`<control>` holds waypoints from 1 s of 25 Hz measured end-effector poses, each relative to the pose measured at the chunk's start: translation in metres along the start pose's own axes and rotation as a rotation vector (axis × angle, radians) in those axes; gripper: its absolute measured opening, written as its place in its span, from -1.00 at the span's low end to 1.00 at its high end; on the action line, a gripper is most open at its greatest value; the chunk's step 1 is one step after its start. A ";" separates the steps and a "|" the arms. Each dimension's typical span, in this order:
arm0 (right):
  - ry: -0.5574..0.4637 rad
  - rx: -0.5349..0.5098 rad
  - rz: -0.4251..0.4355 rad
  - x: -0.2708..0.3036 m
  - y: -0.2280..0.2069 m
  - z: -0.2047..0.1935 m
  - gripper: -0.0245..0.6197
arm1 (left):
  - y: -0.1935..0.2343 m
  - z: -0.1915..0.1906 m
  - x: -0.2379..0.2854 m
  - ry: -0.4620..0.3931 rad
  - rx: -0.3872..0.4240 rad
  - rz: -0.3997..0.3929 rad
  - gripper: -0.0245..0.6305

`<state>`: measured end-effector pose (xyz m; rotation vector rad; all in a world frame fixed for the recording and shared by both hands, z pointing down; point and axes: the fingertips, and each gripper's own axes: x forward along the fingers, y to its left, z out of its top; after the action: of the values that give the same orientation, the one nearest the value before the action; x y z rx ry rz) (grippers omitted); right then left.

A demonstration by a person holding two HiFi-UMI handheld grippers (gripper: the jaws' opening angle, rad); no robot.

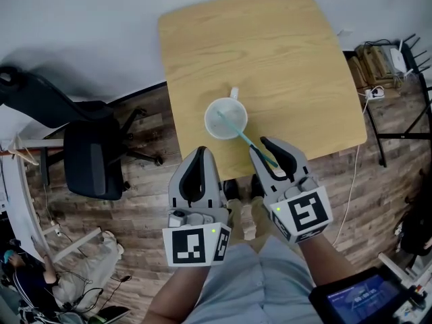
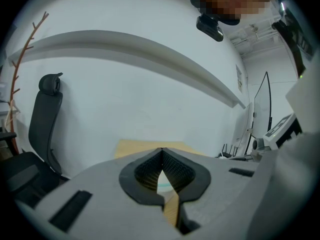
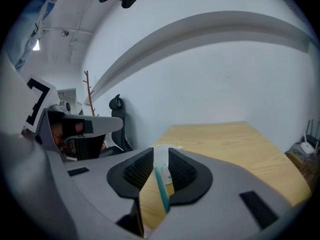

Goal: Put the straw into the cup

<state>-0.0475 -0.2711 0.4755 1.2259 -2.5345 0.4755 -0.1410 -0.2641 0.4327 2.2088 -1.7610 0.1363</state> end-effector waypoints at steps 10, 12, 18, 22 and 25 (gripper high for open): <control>-0.229 -0.018 -0.005 -0.052 0.014 0.090 -0.64 | -0.044 0.063 -0.028 -0.138 0.064 -0.070 -0.93; -0.268 -0.036 0.003 -0.062 0.019 0.108 -0.64 | -0.054 0.080 -0.035 -0.175 0.087 -0.087 -0.93; -0.366 -0.098 -0.011 -0.081 0.028 0.157 -0.84 | -0.070 0.132 -0.049 -0.296 0.141 -0.108 -0.93; -0.399 -0.136 -0.028 -0.088 0.032 0.176 -0.92 | -0.072 0.154 -0.056 -0.351 0.169 -0.100 -0.93; -0.418 -0.157 -0.030 -0.088 0.036 0.185 -0.92 | -0.069 0.162 -0.059 -0.370 0.185 -0.092 -0.93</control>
<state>-0.0443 -0.2647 0.2673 1.4223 -2.8175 0.0073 -0.1074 -0.2436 0.2513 2.5783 -1.8893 -0.1470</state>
